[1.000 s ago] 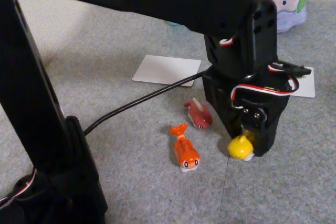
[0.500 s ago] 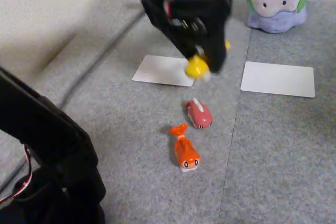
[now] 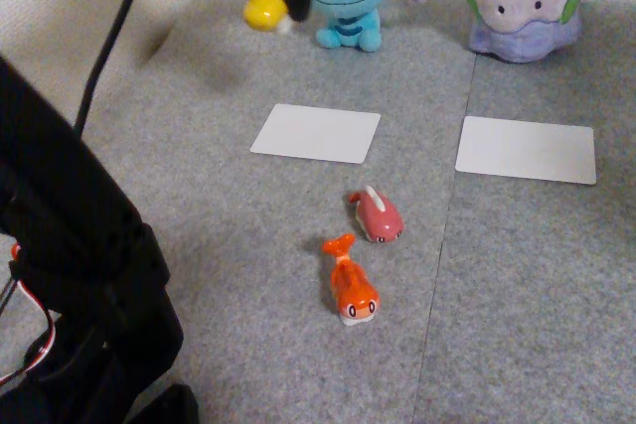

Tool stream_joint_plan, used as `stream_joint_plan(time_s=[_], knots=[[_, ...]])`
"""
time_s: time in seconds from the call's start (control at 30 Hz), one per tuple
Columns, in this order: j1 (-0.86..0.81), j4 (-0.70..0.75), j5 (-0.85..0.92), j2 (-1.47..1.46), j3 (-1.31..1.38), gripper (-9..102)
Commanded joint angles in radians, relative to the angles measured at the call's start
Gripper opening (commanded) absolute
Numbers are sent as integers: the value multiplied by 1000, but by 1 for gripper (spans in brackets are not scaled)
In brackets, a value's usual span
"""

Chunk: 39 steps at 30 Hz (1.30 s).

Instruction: Wooper wants to eat egg sudhi, and Goomy wants to eat shrimp sushi

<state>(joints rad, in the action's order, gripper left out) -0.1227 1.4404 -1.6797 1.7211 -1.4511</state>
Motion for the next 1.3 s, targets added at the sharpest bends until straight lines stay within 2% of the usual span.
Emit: stream_joint_plan(time_s=[0.0,0.53,0.83,1.27], knots=[[41,-21,-21,-34,123,3],[54,-229,60,-339,127,3],[-66,-324,198,-476,129,3],[-67,-356,225,-565,129,3]])
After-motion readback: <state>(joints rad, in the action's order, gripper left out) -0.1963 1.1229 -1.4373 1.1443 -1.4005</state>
